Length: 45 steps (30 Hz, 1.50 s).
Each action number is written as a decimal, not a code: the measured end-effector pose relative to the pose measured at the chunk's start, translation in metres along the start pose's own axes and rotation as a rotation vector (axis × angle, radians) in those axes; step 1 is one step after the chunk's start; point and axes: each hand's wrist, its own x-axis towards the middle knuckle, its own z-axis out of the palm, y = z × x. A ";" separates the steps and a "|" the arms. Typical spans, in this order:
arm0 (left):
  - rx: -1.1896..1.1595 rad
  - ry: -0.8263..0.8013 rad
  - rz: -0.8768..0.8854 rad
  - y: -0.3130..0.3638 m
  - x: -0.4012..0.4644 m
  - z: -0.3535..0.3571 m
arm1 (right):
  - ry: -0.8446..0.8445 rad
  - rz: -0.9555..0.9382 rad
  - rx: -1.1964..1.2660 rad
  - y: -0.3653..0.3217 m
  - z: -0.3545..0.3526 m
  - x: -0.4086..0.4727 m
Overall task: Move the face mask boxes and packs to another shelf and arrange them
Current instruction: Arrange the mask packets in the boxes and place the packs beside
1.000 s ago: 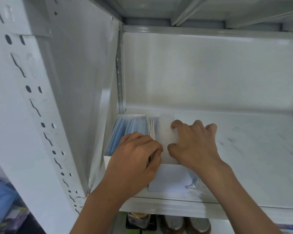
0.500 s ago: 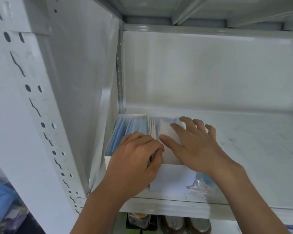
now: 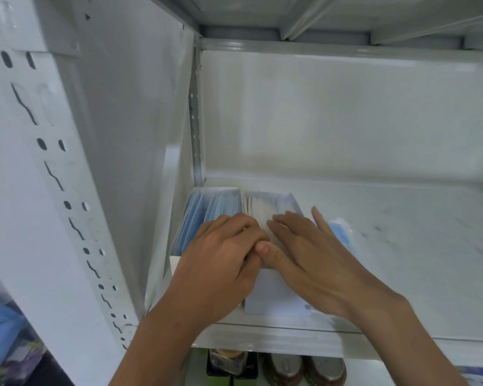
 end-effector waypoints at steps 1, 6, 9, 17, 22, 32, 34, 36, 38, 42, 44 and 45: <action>0.015 0.004 0.008 0.000 0.000 0.000 | 0.008 -0.030 0.046 -0.001 0.001 -0.002; 0.163 -0.111 0.031 0.005 0.002 -0.001 | 0.118 -0.117 0.352 0.008 -0.002 -0.005; 0.210 -0.197 -0.017 0.004 0.004 -0.002 | 0.143 -0.064 0.157 0.021 -0.005 -0.008; 0.216 -0.205 -0.041 0.014 0.008 -0.001 | 0.089 0.022 -0.036 0.016 -0.007 -0.010; 0.162 -0.045 -0.057 0.004 0.001 -0.019 | 0.200 0.010 0.047 0.019 -0.005 -0.013; 0.300 -0.024 -0.213 -0.009 -0.017 -0.033 | 0.239 -0.131 0.101 -0.017 -0.001 0.010; 0.323 0.008 -0.231 -0.016 -0.014 -0.036 | 0.159 -0.151 0.064 -0.026 0.001 0.016; 0.327 0.003 -0.269 -0.021 -0.008 -0.038 | 0.101 -0.160 0.029 -0.027 0.004 0.019; 0.373 -0.068 -0.317 -0.019 0.001 -0.036 | 0.130 -0.152 0.062 -0.027 0.006 0.018; 0.409 -0.214 -0.414 -0.019 0.026 -0.030 | 0.263 -0.101 0.171 -0.023 0.007 0.016; 0.393 -0.285 -0.423 -0.025 0.033 -0.033 | 0.260 -0.092 0.190 -0.021 0.009 0.015; 0.392 -0.317 -0.416 -0.029 0.035 -0.035 | 0.251 -0.088 0.197 -0.021 0.009 0.015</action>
